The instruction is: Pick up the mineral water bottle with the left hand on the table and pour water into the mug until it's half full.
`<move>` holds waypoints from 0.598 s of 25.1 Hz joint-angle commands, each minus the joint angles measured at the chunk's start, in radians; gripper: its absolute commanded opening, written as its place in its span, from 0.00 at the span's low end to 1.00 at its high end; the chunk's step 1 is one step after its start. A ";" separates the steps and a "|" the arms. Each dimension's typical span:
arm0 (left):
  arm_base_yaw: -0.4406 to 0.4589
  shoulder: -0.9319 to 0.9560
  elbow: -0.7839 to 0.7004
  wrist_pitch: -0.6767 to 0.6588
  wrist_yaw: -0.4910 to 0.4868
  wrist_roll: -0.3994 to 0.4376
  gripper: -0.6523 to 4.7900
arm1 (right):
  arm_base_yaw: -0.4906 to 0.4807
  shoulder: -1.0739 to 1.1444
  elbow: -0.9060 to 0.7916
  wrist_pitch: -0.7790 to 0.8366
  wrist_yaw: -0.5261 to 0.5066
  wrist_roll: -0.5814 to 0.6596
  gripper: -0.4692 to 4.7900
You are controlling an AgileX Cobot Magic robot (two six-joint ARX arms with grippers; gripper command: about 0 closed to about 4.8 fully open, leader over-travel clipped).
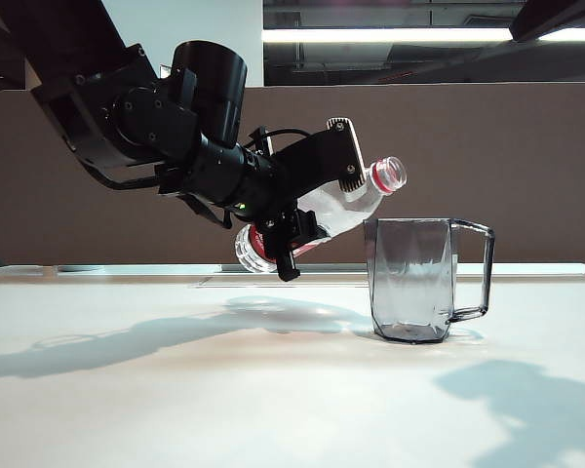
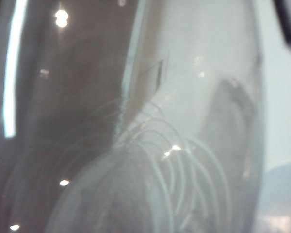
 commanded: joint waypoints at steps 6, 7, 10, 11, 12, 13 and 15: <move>-0.003 -0.011 0.009 0.085 0.005 0.129 0.45 | 0.000 -0.003 0.006 0.011 0.005 -0.003 0.07; -0.003 -0.011 0.009 0.085 0.005 0.155 0.45 | 0.000 -0.003 0.006 0.011 0.005 -0.003 0.07; -0.003 -0.011 0.009 0.085 0.005 0.167 0.45 | 0.000 -0.003 0.006 0.011 0.005 -0.003 0.07; -0.003 -0.011 0.009 0.085 0.005 0.168 0.45 | 0.000 -0.003 0.006 0.011 0.005 -0.003 0.07; -0.003 -0.011 0.009 0.086 0.005 0.177 0.45 | 0.000 -0.003 0.006 0.011 0.005 -0.003 0.07; -0.003 -0.011 0.009 0.086 0.005 0.193 0.45 | 0.000 -0.003 0.006 0.011 0.005 -0.003 0.07; -0.003 -0.011 0.009 0.086 0.005 0.195 0.45 | 0.000 -0.003 0.006 0.011 0.005 -0.003 0.07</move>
